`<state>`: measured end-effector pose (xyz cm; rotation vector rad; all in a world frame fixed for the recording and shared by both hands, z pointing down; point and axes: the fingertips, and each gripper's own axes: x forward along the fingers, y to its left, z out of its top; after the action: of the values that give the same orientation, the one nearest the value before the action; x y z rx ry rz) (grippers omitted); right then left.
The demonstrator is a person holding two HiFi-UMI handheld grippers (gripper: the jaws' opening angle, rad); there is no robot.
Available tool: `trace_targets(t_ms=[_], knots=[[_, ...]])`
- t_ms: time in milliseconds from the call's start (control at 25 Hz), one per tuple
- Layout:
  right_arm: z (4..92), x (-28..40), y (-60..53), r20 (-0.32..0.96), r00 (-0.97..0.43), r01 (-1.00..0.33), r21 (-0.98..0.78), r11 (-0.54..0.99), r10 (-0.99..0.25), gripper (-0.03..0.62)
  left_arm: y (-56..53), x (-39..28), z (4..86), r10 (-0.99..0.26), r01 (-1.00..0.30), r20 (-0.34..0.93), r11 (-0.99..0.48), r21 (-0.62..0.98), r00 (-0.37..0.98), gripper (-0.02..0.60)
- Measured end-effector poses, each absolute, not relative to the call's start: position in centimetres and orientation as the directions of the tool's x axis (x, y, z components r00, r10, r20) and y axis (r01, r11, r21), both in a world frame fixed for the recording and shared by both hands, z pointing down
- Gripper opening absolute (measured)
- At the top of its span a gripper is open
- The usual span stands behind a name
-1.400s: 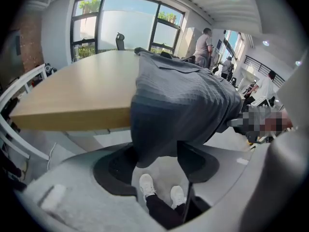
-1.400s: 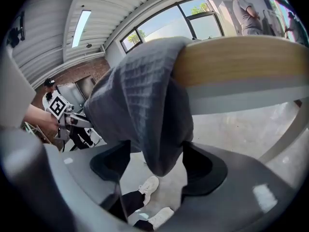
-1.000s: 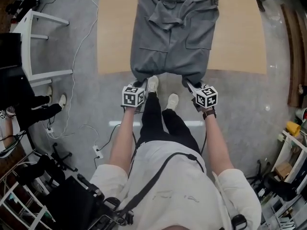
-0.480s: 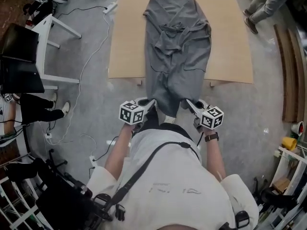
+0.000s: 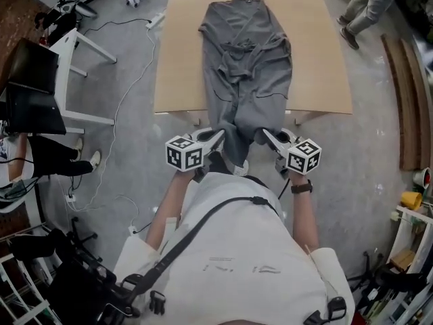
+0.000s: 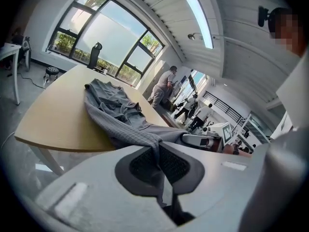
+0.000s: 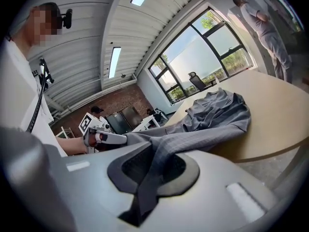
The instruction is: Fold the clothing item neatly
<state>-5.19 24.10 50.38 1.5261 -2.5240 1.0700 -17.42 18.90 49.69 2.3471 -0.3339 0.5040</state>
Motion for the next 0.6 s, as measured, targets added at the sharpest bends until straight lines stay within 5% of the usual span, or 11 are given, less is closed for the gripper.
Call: trace_targets(t_ms=[600], knots=[[40.9, -1.4, 14.3, 0.152, -0.458, -0.784, -0.534, 0.317, -0.876, 0.029, 6.9, -13.4, 40.0, -0.206, -0.282, 0.193, -0.655, 0.701, 0.959, 0.009]])
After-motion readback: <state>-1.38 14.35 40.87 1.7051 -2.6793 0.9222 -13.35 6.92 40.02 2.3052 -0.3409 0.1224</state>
